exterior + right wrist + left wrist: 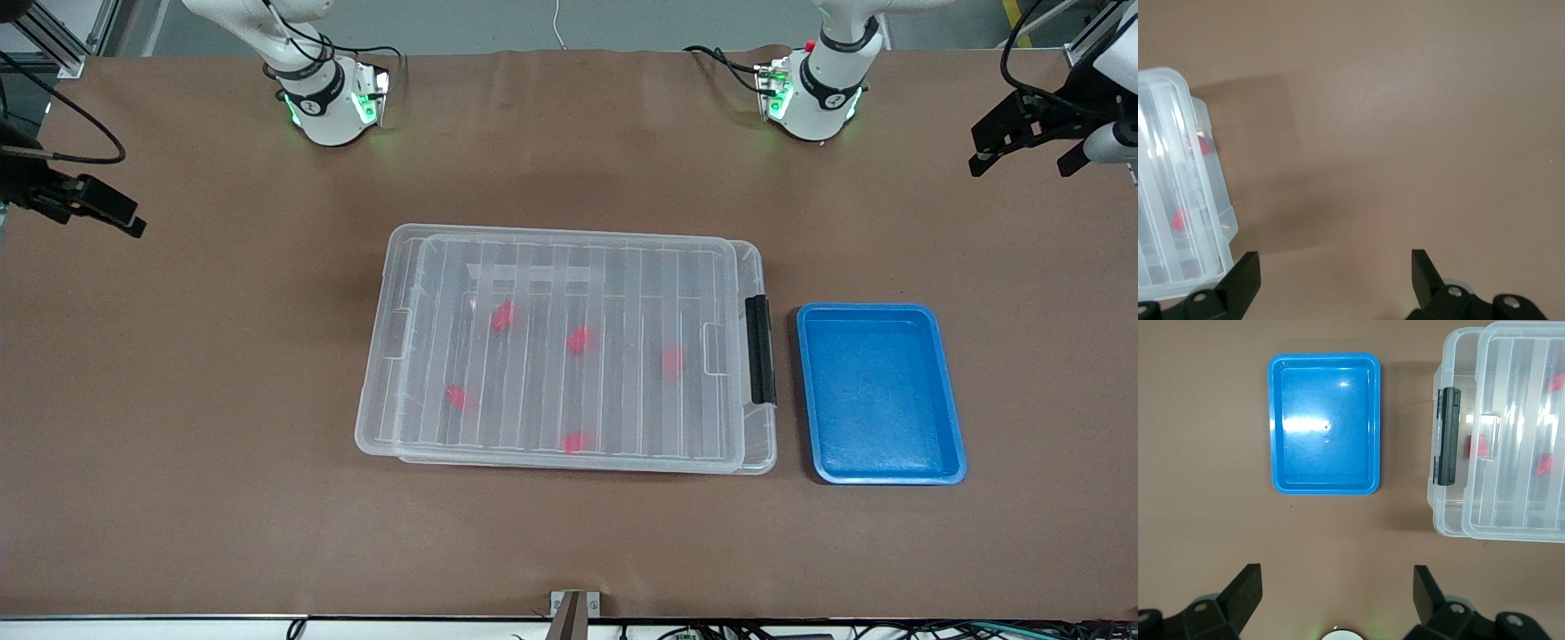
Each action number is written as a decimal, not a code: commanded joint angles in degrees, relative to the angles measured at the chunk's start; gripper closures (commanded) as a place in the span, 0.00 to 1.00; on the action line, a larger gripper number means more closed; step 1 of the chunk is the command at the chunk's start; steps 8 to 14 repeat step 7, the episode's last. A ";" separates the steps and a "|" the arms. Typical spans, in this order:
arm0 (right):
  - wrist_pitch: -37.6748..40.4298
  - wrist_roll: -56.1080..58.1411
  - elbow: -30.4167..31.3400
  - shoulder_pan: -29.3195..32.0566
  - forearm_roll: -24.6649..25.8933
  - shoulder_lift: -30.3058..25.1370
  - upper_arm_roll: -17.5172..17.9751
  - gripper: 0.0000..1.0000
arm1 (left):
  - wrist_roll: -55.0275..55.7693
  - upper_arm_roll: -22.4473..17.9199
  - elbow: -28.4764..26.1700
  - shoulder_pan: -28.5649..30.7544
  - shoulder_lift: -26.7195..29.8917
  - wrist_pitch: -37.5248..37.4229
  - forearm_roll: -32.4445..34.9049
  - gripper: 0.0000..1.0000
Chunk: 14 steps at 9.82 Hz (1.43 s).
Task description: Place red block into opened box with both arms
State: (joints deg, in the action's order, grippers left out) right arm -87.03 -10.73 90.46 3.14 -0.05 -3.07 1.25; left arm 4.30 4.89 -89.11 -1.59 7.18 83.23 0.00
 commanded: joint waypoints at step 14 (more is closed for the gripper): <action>0.99 3.44 -1.34 4.86 -0.13 0.52 0.95 0.00 | -0.78 0.03 -1.15 -0.08 -0.68 -0.44 0.09 0.00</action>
